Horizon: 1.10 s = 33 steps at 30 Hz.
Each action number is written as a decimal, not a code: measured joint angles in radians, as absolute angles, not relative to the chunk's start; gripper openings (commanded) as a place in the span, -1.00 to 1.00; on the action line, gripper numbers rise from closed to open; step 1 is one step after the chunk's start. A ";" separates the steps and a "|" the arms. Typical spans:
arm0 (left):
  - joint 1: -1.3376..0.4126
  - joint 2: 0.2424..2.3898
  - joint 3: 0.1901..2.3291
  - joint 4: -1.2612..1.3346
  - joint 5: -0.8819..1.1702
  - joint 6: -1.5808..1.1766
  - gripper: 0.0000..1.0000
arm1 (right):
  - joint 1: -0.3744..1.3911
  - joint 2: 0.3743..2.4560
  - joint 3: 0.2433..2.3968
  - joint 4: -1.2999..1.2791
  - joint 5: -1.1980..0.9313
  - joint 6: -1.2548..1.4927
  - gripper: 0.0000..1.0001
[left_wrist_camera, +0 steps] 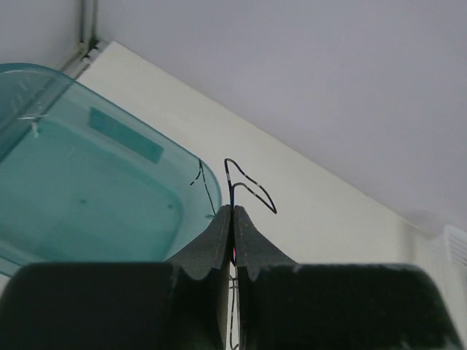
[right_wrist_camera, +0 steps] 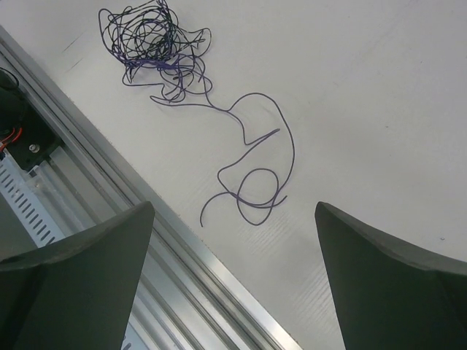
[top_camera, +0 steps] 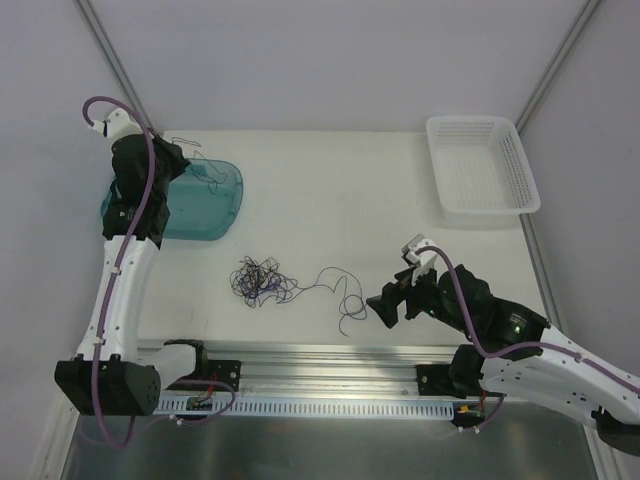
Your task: Untangle the cables
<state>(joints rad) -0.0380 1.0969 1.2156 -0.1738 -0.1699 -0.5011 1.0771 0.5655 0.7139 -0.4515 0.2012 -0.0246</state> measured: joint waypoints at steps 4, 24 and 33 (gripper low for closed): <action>0.080 1.196 1.232 -0.163 -0.185 -0.486 -1.00 | 1.077 0.544 0.685 -0.448 0.197 -0.019 0.94; 0.302 1.422 1.189 -0.141 0.033 -0.572 0.98 | 1.077 0.774 0.706 -0.461 0.211 0.029 0.94; 0.165 1.057 0.946 -0.244 0.235 -0.522 0.98 | 1.077 0.978 0.792 -0.456 0.199 0.104 0.72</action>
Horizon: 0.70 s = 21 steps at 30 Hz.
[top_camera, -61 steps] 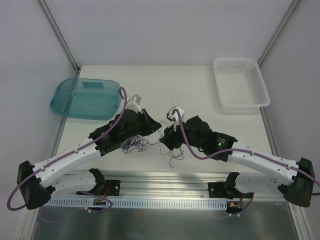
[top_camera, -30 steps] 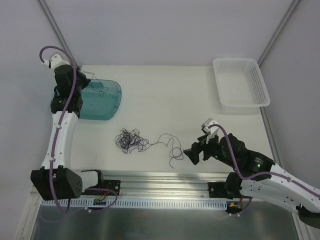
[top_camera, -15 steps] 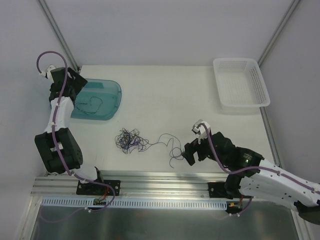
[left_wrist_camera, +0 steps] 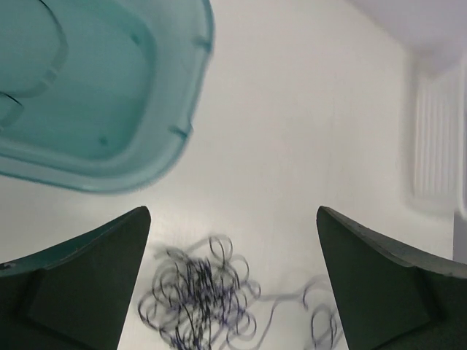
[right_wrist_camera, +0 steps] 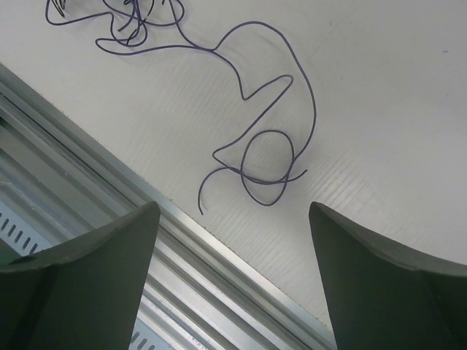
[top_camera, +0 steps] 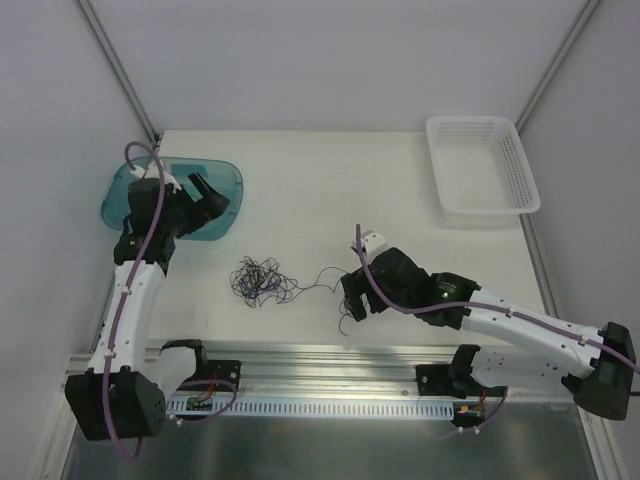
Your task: Untangle the cables
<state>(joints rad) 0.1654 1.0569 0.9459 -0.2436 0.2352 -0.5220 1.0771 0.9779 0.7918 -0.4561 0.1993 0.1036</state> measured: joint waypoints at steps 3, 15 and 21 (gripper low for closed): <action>0.016 0.970 0.864 -0.310 0.258 -0.476 0.98 | 1.077 1.048 0.816 -0.449 0.174 0.113 0.46; -0.301 0.837 0.673 -0.501 0.151 -0.361 0.98 | 1.082 1.324 0.947 -0.362 0.139 0.213 0.30; -0.322 0.895 0.653 -0.521 0.096 -0.376 0.97 | 1.119 1.481 1.001 -0.268 0.180 0.425 0.31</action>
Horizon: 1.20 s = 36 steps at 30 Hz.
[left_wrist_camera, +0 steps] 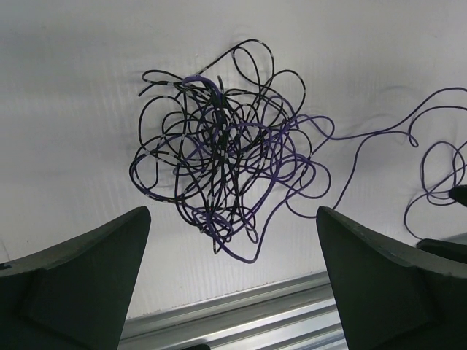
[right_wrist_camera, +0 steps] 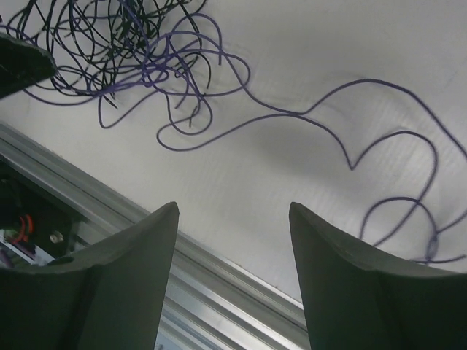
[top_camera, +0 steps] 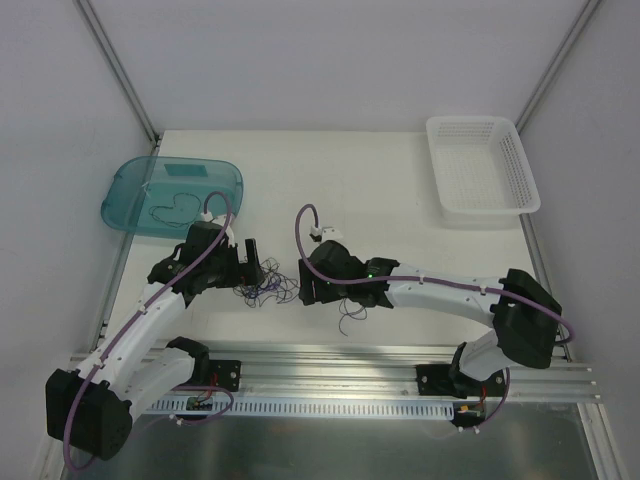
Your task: Untangle the cables
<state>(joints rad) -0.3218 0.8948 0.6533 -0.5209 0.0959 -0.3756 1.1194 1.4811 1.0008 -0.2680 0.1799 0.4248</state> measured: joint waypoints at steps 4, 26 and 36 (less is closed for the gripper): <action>-0.321 0.913 0.653 -0.522 0.086 -0.375 0.89 | 1.149 1.590 1.016 -0.185 0.196 0.585 0.26; -0.322 1.125 0.656 -0.494 0.086 -0.393 -0.32 | 1.190 1.833 1.098 -0.041 0.265 0.904 -0.50; -0.322 1.231 0.734 -0.473 0.075 -0.396 -1.00 | 1.177 1.803 1.008 -0.073 0.331 0.899 -0.99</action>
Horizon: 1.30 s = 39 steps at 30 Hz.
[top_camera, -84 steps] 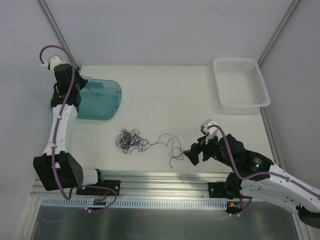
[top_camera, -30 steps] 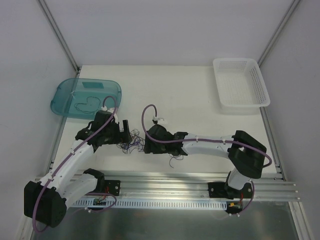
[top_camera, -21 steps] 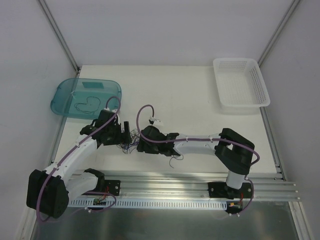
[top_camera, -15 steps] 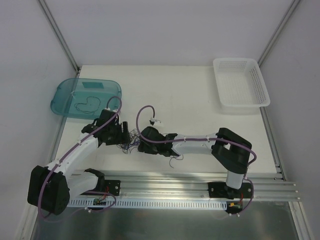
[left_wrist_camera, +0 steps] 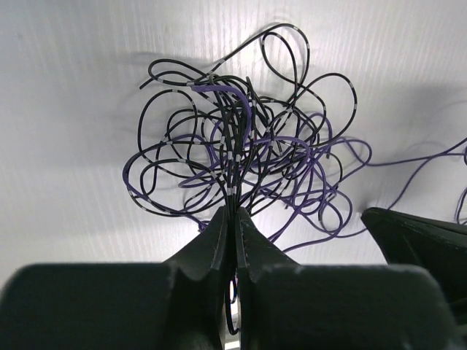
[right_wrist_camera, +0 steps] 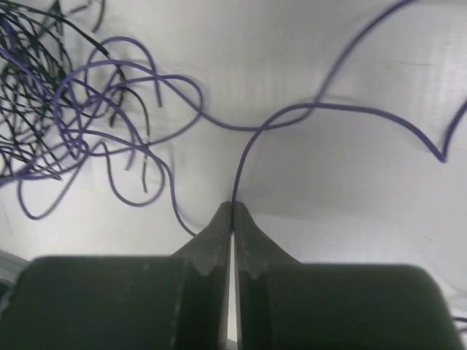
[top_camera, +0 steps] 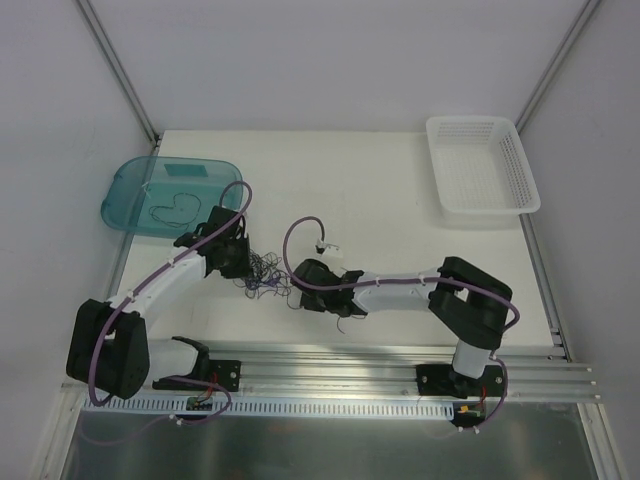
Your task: Untangle the cables
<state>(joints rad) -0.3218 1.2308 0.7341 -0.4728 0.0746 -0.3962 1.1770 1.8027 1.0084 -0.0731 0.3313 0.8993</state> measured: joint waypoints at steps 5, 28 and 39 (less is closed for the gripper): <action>-0.322 1.274 0.760 -0.440 0.070 -0.397 -1.00 | 1.148 1.689 0.952 -0.153 0.381 0.851 -0.98; -0.322 1.248 0.760 -0.433 0.018 -0.367 -1.00 | 0.845 0.902 1.441 -0.712 0.584 0.128 -0.99; -0.322 1.243 0.760 -0.445 -0.021 -0.355 -1.00 | 0.730 0.883 1.499 -0.810 0.592 -0.002 -0.99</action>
